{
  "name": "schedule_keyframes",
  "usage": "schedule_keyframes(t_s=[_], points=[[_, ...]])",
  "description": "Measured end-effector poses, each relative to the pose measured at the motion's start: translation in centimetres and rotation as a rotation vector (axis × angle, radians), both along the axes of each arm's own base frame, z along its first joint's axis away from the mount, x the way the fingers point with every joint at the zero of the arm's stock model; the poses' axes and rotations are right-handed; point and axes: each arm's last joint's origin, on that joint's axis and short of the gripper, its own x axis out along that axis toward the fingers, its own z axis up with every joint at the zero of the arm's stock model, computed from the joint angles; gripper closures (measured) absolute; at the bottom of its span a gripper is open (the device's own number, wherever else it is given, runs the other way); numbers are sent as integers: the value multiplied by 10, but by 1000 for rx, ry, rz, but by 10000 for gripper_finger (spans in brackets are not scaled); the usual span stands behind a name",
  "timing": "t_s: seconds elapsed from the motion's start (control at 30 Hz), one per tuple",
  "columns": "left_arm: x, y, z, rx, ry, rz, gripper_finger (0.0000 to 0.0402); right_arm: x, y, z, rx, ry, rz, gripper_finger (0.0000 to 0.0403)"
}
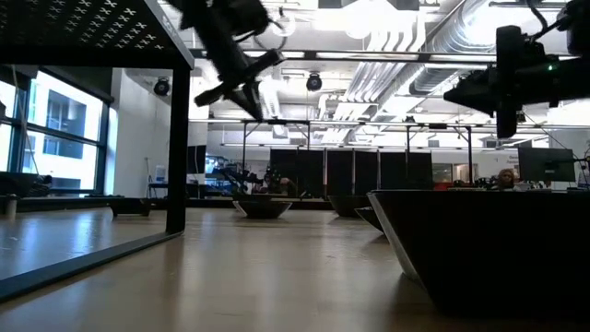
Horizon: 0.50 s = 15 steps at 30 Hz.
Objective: Pick & Place Mini shaped plates
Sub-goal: Put the leaf-shaped plate on the shelf
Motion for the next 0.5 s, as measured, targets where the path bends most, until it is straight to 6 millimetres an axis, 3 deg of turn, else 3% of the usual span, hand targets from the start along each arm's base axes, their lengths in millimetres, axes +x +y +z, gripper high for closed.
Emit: schedule_keyframes(t_s=[0.13, 0.23, 0.37, 0.5], points=[[5, -28, -13, 69, -102, 12, 401, 5, -1, 4, -14, 70, 19, 402], [8, -47, -32, 63, -25, 39, 401, 10, -3, 8, -11, 101, 35, 402], [12, -58, -56, -7, 69, 69, 398, 15, -3, 11, -9, 139, 82, 402], [14, -61, -74, -99, 164, 43, 366, 19, -4, 13, -9, 154, 111, 402]])
